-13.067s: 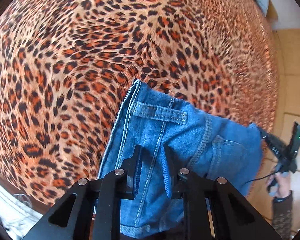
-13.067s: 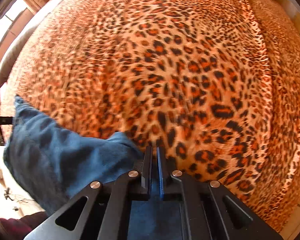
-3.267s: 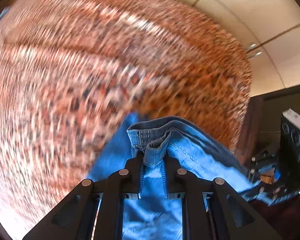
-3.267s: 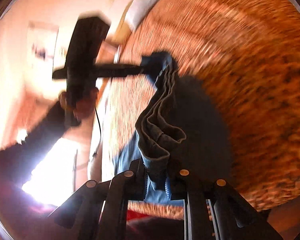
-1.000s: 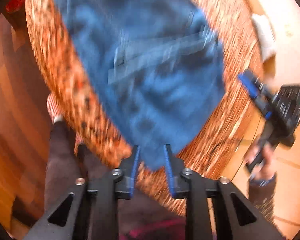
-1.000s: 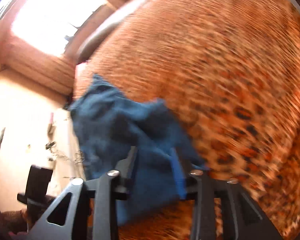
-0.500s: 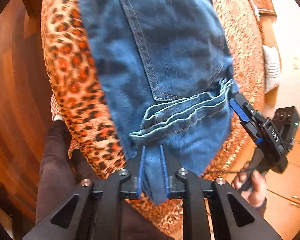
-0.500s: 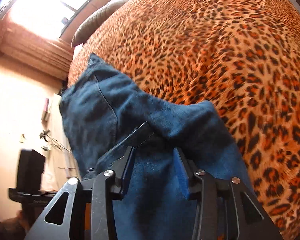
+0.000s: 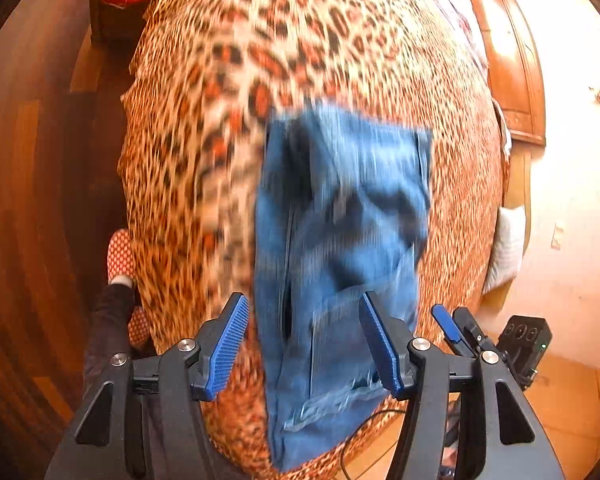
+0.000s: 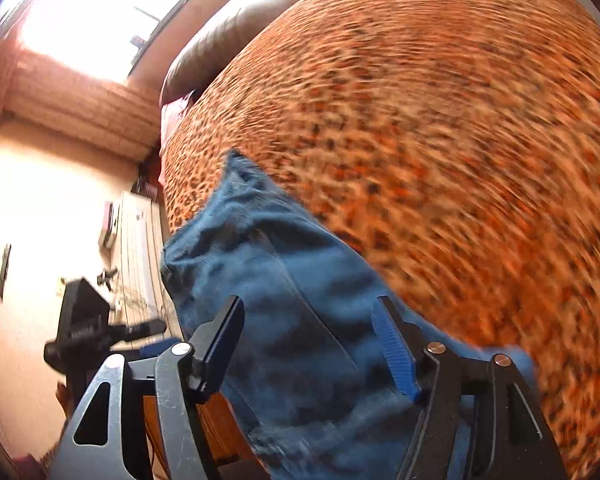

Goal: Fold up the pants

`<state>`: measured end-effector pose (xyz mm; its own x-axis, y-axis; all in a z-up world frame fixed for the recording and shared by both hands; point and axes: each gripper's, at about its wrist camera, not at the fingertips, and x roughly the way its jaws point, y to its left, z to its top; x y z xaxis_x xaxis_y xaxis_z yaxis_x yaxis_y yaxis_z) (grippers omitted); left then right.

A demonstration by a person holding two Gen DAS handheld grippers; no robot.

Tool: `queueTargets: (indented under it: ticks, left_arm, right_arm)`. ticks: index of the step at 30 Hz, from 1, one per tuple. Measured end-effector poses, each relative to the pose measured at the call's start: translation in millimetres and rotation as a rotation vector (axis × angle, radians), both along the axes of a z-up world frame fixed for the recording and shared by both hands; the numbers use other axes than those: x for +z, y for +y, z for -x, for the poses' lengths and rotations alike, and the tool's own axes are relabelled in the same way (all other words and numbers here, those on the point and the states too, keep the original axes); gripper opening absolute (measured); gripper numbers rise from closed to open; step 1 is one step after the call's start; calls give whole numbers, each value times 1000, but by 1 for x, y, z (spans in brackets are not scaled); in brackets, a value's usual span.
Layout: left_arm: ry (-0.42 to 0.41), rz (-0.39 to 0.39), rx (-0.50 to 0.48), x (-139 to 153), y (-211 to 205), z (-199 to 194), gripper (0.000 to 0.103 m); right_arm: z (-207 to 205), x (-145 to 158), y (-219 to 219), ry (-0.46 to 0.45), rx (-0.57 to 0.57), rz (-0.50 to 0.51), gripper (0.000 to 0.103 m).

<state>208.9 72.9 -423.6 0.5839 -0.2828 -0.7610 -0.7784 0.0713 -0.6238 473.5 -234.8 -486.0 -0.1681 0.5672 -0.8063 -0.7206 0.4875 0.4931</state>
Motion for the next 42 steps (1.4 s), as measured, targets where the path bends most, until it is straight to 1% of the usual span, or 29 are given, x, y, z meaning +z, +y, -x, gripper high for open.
queueTargets:
  ticks: [3, 5, 7, 9, 11, 13, 14, 16, 17, 18, 19, 20, 22, 24, 25, 28, 31, 32, 34, 35, 37, 38, 42]
  left_arm:
    - [-8, 3, 14, -2, 13, -2, 57]
    - [-1, -6, 14, -8, 18, -19, 58]
    - [6, -9, 18, -14, 31, -26, 62]
    - [8, 13, 30, -19, 39, -31, 63]
    - [6, 30, 43, -28, 48, -37, 63]
    - [17, 27, 50, -35, 56, -44, 63]
    - [17, 23, 63, -43, 59, -50, 63]
    - [19, 20, 78, -49, 61, -56, 63]
    - [31, 9, 76, -48, 61, -59, 62]
    - [43, -16, 65, -51, 61, -65, 49]
    - [60, -39, 45, -48, 60, -68, 28]
    - [63, -44, 28, -46, 59, -70, 24]
    - [47, -57, 33, -44, 58, -69, 18]
    - [32, -69, 31, -41, 56, -67, 15]
    - [23, -82, 25, -38, 54, -65, 14]
    - [-5, -167, -13, -13, 42, -60, 13]
    - [-8, -306, -82, 17, 21, -62, 13]
    - [-1, -376, -113, 35, 10, -63, 13]
    - [-6, -456, -148, 54, -7, -63, 12]
    - [-16, -509, -173, 69, -20, -64, 12]
    - [-36, -584, -220, 90, -43, -65, 12]
    - [-43, -606, -240, 97, -53, -65, 12]
    - [-97, -709, -372, 129, -112, -69, 12]
  right_arm:
    - [1, -2, 49, -13, 66, 31, 70]
    - [1, -6, 83, -32, 110, 52, 70]
    - [2, -8, 111, -57, 144, 67, 70]
    - [3, -14, 143, -82, 189, 93, 70]
    - [4, -21, 164, -99, 224, 118, 70]
    - [8, -28, 186, -129, 278, 150, 70]
    - [11, -31, 194, -150, 307, 167, 70]
    - [19, -38, 211, -185, 394, 208, 68]
    - [25, -40, 218, -230, 432, 234, 65]
    - [29, -39, 221, -262, 453, 243, 56]
    - [32, -37, 224, -286, 473, 245, 46]
    - [33, -35, 225, -293, 479, 252, 27]
    - [35, -34, 228, -281, 502, 258, 25]
    - [40, -34, 227, -305, 531, 267, 23]
    - [42, -32, 227, -308, 534, 250, 22]
    - [53, -18, 221, -305, 528, 191, 20]
    - [54, 2, 197, -287, 505, 124, 20]
    - [54, 9, 189, -279, 493, 95, 20]
    - [53, 24, 175, -261, 474, 46, 20]
    - [54, 34, 163, -252, 460, 11, 20]
    - [56, 53, 146, -236, 439, -42, 20]
    - [56, 61, 130, -229, 420, -73, 20]
    - [52, 86, 72, -201, 350, -159, 20]
